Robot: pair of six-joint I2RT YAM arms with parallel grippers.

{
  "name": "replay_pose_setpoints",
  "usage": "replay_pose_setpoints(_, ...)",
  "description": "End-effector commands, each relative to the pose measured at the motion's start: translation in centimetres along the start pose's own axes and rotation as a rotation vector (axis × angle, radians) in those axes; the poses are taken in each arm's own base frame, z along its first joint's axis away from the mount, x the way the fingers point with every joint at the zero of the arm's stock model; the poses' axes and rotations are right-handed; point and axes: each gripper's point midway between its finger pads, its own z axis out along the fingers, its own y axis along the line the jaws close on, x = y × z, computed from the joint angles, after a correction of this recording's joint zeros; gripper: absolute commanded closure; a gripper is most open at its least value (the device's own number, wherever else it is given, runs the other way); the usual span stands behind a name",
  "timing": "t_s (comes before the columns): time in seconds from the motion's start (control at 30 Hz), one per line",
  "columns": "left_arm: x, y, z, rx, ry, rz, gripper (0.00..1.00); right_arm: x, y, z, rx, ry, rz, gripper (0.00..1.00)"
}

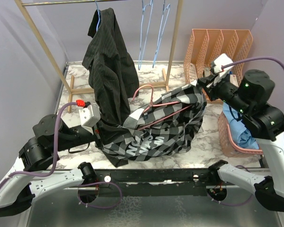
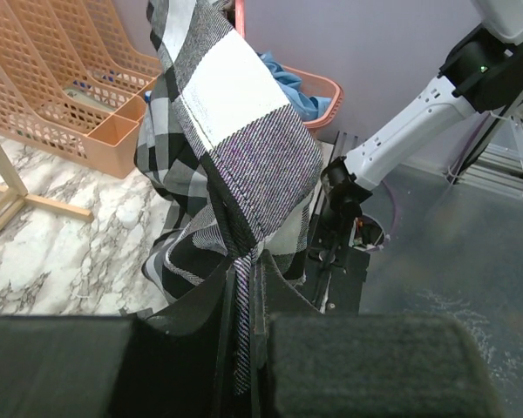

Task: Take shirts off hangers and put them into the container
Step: Remove the shirt from the hanger.

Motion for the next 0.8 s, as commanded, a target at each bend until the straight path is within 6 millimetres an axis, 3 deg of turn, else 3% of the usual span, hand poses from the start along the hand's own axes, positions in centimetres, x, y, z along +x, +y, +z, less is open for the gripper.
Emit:
replay_pose_setpoints(0.0,-3.1,-1.4,-0.9,0.054,-0.1,0.027,1.0,4.7,2.6,-0.4,-0.108,0.143,0.017,0.99)
replay_pose_setpoints(0.2,-3.9,-1.7,-0.8,0.069,-0.115,0.034,1.0,8.1,1.4,-0.9,-0.028,0.26,-0.026,0.99)
replay_pose_setpoints(0.23,-4.0,-1.7,-0.7,0.066,-0.116,0.035,1.0,8.4,1.0,-1.0,-0.007,0.275,-0.035,0.94)
replay_pose_setpoints(0.33,-4.1,-0.9,-0.6,0.025,-0.11,0.028,1.0,8.0,0.3,-2.1,0.028,0.268,-0.054,0.47)
replay_pose_setpoints(0.4,-3.6,0.1,-0.2,-0.025,-0.091,0.023,1.0,6.1,0.2,-3.4,0.033,0.193,-0.057,0.32)
replay_pose_setpoints(0.53,-2.5,1.6,0.6,-0.088,-0.064,0.02,1.0,1.8,0.5,-6.2,-0.005,0.052,-0.047,0.3)
replay_pose_setpoints(0.67,-2.5,2.0,1.2,-0.106,-0.065,0.026,1.0,0.1,1.1,-7.4,-0.038,-0.015,-0.039,0.31)
replay_pose_setpoints(0.77,-3.1,2.3,1.1,-0.125,-0.079,0.03,1.0,-1.0,0.1,-8.4,0.026,-0.064,-0.032,0.4)
